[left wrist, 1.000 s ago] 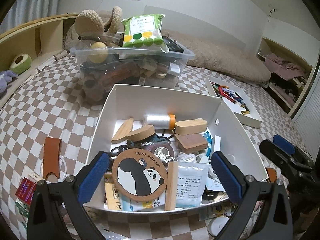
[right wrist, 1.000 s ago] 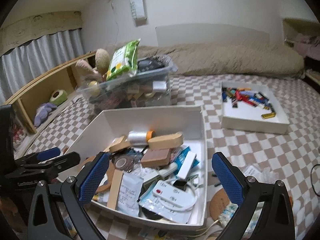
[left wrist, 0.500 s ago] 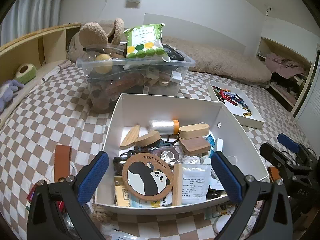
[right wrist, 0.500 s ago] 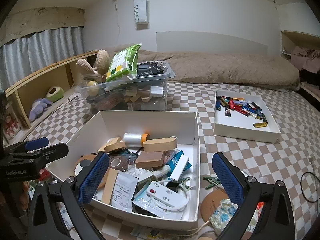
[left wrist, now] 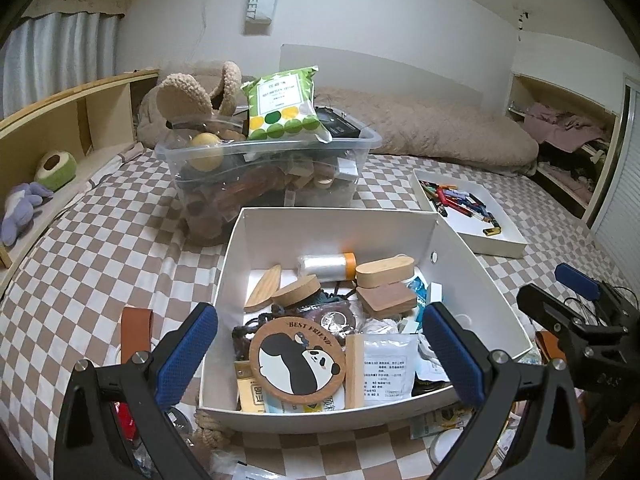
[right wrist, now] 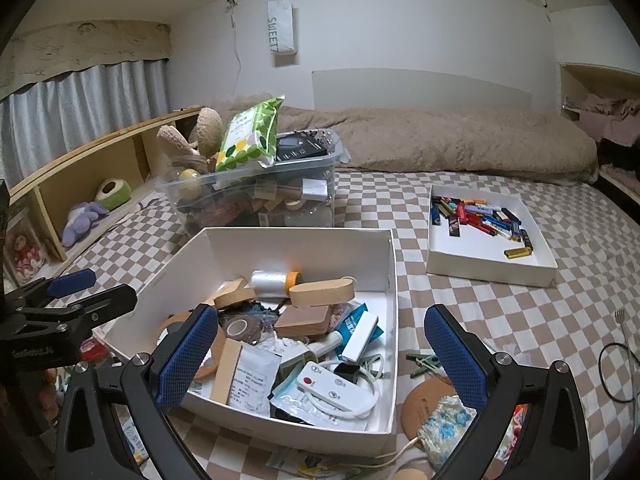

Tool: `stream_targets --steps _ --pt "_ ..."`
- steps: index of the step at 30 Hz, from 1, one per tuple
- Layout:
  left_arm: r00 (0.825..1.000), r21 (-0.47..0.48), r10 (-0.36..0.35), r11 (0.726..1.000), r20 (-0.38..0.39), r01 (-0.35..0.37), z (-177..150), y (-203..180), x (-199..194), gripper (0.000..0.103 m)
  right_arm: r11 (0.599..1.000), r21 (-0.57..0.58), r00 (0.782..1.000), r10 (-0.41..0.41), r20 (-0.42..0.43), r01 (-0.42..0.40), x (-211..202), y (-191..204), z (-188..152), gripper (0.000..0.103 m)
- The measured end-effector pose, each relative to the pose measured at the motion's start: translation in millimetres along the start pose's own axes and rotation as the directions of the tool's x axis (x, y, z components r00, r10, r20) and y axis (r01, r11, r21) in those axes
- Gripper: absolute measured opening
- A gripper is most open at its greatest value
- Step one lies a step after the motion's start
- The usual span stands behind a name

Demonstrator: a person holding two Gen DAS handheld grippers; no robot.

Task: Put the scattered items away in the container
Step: 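Pull both tools back up and away from the shoes box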

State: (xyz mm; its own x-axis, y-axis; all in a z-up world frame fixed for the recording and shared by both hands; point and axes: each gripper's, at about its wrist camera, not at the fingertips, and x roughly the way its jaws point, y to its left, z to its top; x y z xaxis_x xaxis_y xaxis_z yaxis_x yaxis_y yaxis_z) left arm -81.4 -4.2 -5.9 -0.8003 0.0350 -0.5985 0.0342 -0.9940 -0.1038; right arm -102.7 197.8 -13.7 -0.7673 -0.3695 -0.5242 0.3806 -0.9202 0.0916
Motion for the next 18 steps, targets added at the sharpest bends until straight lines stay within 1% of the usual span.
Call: stream_targets --steps 8,12,18 --pt "0.999 -0.007 -0.006 1.000 0.047 0.006 0 2 -21 0.103 1.000 -0.006 0.999 0.007 0.050 -0.007 -18 4 0 0.103" --pt "0.998 -0.011 -0.015 1.000 0.057 0.016 -3 2 -28 0.103 1.000 -0.014 0.998 0.015 0.066 -0.014 -24 7 -4 0.103" --pt "0.995 0.005 0.020 1.000 0.093 -0.020 -10 -1 -36 0.103 1.000 -0.018 0.997 0.022 0.074 -0.021 -31 8 -17 0.103"
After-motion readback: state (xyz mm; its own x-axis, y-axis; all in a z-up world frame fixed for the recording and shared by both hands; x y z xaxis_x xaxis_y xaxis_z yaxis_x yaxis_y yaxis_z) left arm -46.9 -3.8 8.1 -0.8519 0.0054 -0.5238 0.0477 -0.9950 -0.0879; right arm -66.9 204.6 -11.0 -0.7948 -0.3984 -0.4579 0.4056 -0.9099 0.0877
